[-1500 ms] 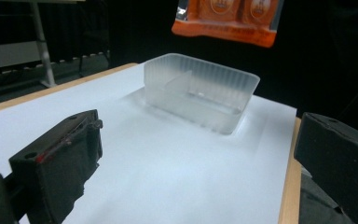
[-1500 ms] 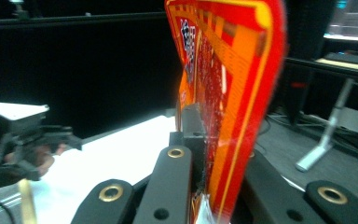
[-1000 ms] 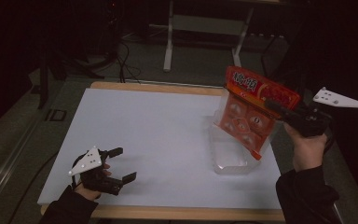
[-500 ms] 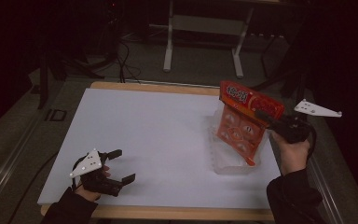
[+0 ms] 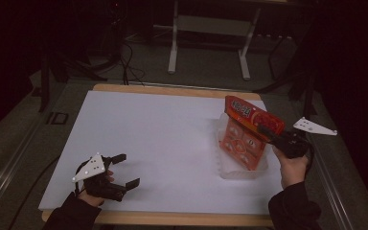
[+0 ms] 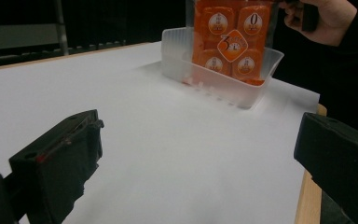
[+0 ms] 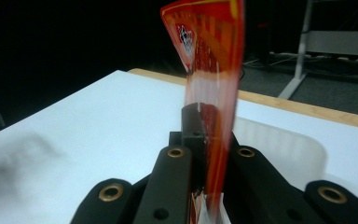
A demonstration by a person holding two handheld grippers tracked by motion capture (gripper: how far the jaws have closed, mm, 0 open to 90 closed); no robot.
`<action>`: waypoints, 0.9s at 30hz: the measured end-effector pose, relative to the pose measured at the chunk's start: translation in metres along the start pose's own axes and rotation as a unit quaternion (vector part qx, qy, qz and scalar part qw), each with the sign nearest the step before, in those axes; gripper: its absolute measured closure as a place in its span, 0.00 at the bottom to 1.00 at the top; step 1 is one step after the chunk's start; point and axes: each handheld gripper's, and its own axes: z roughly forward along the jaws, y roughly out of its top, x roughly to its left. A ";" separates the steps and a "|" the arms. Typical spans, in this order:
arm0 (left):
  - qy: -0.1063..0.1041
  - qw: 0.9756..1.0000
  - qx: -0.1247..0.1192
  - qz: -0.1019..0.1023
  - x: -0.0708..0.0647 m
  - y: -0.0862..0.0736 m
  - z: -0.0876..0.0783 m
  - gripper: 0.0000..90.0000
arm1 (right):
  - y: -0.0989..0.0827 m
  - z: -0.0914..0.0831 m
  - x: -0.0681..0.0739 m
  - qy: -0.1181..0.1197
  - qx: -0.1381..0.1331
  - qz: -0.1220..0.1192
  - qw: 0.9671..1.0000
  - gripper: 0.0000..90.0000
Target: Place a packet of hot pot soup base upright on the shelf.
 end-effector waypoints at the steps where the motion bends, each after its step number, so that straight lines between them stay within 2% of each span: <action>1: 0.000 1.000 0.001 -0.002 0.000 0.000 0.000 0.01 | 0.000 -0.001 -0.001 -0.004 0.001 0.000 1.000 1.00; 4: 0.001 1.000 0.003 -0.004 0.001 -0.001 0.001 0.01 | 0.000 -0.004 -0.004 -0.023 0.004 -0.004 1.000 1.00; 7: -0.002 1.000 0.004 -0.006 0.002 -0.001 0.001 0.01 | 0.001 -0.005 -0.007 -0.059 0.010 -0.014 0.998 0.99; 11: -0.002 1.000 -0.002 -0.011 0.003 -0.001 0.000 0.01 | 0.000 -0.005 -0.015 -0.081 0.010 0.002 0.997 0.98; 14: -0.004 1.000 -0.001 -0.017 0.003 -0.002 0.000 0.01 | 0.000 -0.005 -0.019 -0.097 0.011 0.008 0.995 0.87; 15: -0.004 1.000 -0.001 -0.017 0.003 -0.002 0.000 0.01 | 0.000 -0.005 -0.019 -0.097 0.011 0.008 0.995 0.87; 16: -0.005 1.000 0.001 -0.018 0.003 -0.003 0.000 0.01 | 0.000 -0.005 -0.020 -0.105 0.011 0.009 0.994 0.80; 17: -0.005 1.000 0.002 -0.018 0.003 -0.003 0.001 0.01 | 0.000 -0.006 -0.019 -0.123 0.014 0.010 0.992 0.66; 19: -0.004 1.000 0.002 -0.017 0.002 -0.003 0.001 0.01 | -0.001 -0.007 -0.019 -0.128 0.023 0.006 0.991 0.53; 21: -0.003 1.000 0.000 -0.018 0.003 -0.003 0.001 0.01 | -0.002 -0.008 -0.018 -0.143 0.025 0.000 0.989 0.36; 24: -0.002 1.000 0.001 -0.017 0.002 -0.003 0.001 0.01 | -0.001 -0.013 -0.016 -0.171 0.022 -0.010 0.985 0.20; 27: -0.002 1.000 0.002 -0.016 0.002 -0.003 0.001 0.01 | 0.003 -0.021 -0.014 -0.185 0.013 -0.016 0.983 0.16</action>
